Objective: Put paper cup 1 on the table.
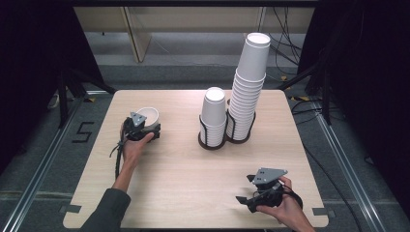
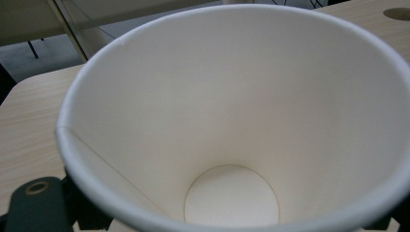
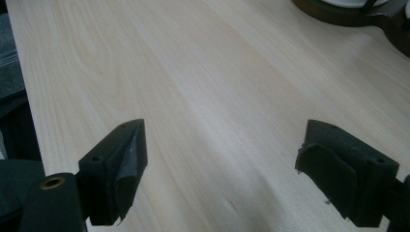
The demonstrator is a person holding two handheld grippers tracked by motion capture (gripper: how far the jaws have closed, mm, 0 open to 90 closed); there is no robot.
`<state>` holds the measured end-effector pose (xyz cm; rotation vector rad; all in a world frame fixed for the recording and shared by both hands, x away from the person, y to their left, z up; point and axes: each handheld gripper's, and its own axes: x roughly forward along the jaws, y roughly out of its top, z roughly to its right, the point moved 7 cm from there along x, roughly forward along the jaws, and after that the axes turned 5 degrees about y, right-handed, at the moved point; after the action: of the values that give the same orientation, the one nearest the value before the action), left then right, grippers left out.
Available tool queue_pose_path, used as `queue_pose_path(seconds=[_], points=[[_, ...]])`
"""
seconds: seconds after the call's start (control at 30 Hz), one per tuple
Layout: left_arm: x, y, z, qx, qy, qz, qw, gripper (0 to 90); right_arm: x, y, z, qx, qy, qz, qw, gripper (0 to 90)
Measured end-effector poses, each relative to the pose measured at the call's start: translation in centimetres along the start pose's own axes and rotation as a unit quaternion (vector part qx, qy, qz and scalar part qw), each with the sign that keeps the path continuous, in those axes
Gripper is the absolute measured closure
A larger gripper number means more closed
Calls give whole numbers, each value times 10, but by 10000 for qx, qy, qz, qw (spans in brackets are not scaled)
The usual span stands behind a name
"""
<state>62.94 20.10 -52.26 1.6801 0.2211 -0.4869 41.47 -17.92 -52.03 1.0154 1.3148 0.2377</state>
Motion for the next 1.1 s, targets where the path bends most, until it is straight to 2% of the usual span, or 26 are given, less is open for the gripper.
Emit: queue_pose_path(seconds=[0.13,0.27,0.47,0.63,0.77,0.83,0.93,0.97,1.03,1.1], points=[[-2,-5,-1,-38,-98,-51,9999,142,0,0,1,-47,1,5,10000,178],[-3,-11,-4,-33,-122,-103,9999,143,0,-1,-2,97,14,-19,10000,178],[-10,-17,-4,1,-230,-207,9995,144,0,0,1,-75,16,7,10000,178],[-19,-20,-6,-60,-310,-193,9993,145,-1,-1,0,-29,26,10,10000,178],[-33,-23,-6,-202,-315,-210,9991,145,-1,-1,0,-7,11,1,10000,179],[-40,-24,-4,-150,-366,-214,9990,145,-1,-1,1,-23,-32,11,10000,178],[-54,-25,-1,-195,-402,-161,9989,145,-2,-1,1,57,-17,-14,10000,178],[-59,-26,1,-150,-453,-201,9987,145,-2,-1,2,-43,-28,20,10000,178],[-71,-24,4,-133,-427,-100,9989,146,-2,-1,1,40,-10,2,10000,179],[-82,-23,8,-175,-495,1,9986,146,-2,-1,1,49,-34,19,10000,178]])
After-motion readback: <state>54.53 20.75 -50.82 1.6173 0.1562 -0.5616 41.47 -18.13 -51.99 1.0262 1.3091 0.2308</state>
